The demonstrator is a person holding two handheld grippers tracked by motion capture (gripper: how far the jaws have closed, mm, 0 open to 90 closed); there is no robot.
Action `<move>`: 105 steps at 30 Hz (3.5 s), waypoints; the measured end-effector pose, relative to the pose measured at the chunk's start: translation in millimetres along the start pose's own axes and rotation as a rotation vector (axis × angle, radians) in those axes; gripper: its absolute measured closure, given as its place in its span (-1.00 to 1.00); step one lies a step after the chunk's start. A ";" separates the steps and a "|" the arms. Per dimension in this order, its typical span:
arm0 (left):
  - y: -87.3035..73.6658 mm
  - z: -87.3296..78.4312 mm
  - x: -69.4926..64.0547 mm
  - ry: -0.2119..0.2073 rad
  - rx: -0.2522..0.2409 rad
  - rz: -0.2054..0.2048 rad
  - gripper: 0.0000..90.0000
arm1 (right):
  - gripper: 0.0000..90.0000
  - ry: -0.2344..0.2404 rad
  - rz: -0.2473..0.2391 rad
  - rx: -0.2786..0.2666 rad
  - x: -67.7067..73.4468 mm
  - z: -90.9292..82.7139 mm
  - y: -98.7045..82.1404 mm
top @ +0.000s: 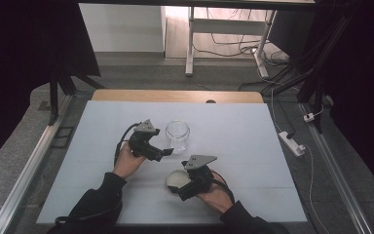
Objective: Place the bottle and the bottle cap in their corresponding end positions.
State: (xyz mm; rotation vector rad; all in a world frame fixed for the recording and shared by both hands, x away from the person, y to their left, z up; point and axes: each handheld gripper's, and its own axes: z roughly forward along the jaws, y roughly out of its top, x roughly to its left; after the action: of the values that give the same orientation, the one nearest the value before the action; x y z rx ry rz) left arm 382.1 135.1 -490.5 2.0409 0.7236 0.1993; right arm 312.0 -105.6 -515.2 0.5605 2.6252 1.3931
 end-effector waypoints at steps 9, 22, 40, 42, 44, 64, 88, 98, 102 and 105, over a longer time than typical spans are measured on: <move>-3.7 -13.6 -13.6 -0.025 0.016 0.009 -1.00 | -1.00 -0.015 0.002 -0.020 -1.3 -9.7 1.2; -14.2 -43.0 -27.3 -0.056 0.009 -0.006 -1.00 | -1.00 -0.048 0.008 -0.012 -3.3 -25.5 0.1; -39.8 -88.4 -49.1 -0.051 -0.036 -0.037 -1.00 | -1.00 -0.088 0.028 -0.013 -2.5 -53.4 0.7; -42.3 -91.3 -52.3 -0.047 -0.041 -0.032 -1.00 | -1.00 -0.098 0.033 -0.008 -2.5 -57.8 -0.6; -46.0 -95.2 -55.8 -0.042 -0.045 -0.032 -1.00 | -1.00 -0.110 0.033 -0.006 -2.5 -62.6 -2.2; -99.8 -145.4 -66.3 0.080 -0.084 -0.110 -1.00 | -1.00 -0.269 0.083 -0.027 -3.7 -117.1 -29.6; -169.7 -186.1 -68.2 0.271 -0.027 -0.260 -1.00 | -1.00 -0.452 0.254 -0.009 -5.4 -178.9 -94.7; -179.8 -191.0 -72.6 0.315 0.017 -0.278 -1.00 | -1.00 -0.475 0.299 -0.006 -3.3 -188.5 -104.6; -181.9 -193.2 -74.2 0.329 0.034 -0.279 -1.00 | -1.00 -0.492 0.319 -0.009 -1.4 -193.1 -107.0; -182.4 -193.2 -75.5 0.340 0.048 -0.274 -1.00 | -1.00 -0.504 0.326 -0.007 0.0 -195.4 -108.3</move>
State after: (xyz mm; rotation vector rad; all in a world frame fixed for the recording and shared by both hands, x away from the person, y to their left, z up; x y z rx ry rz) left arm 166.2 304.4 -522.4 1.9478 1.2184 0.3786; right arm 229.9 -312.1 -492.5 1.2031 2.1884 1.1354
